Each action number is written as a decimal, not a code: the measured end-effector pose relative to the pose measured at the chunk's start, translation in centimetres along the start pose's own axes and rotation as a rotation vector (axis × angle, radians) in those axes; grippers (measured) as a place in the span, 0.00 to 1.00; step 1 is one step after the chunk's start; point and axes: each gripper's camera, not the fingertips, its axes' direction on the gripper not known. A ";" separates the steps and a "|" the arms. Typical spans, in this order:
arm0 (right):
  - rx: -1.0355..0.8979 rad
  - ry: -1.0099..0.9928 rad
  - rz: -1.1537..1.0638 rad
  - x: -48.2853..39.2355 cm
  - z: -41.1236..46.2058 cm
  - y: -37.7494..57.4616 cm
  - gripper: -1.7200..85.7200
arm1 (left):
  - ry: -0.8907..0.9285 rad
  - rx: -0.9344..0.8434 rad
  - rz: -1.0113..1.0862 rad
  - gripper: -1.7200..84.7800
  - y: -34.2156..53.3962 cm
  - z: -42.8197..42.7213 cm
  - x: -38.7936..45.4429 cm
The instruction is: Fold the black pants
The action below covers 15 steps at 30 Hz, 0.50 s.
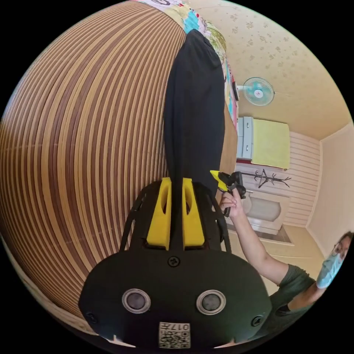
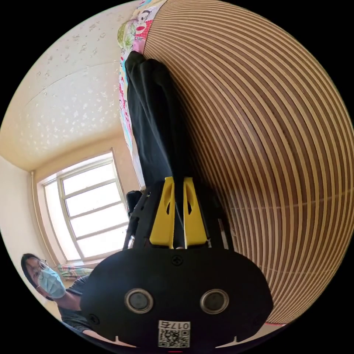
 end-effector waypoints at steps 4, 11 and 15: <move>0.083 -0.248 -0.131 -2.5 -3.9 5.8 0.06 | 0.195 0.113 0.149 0.06 5.2 -4.5 3.0; 0.107 -0.411 -0.423 -13.0 -12.2 19.2 0.05 | 0.456 0.183 0.425 0.04 17.0 -11.8 14.0; 0.116 -0.399 -0.545 -19.0 -16.1 25.7 0.05 | 0.466 0.185 0.553 0.04 23.7 -16.0 22.6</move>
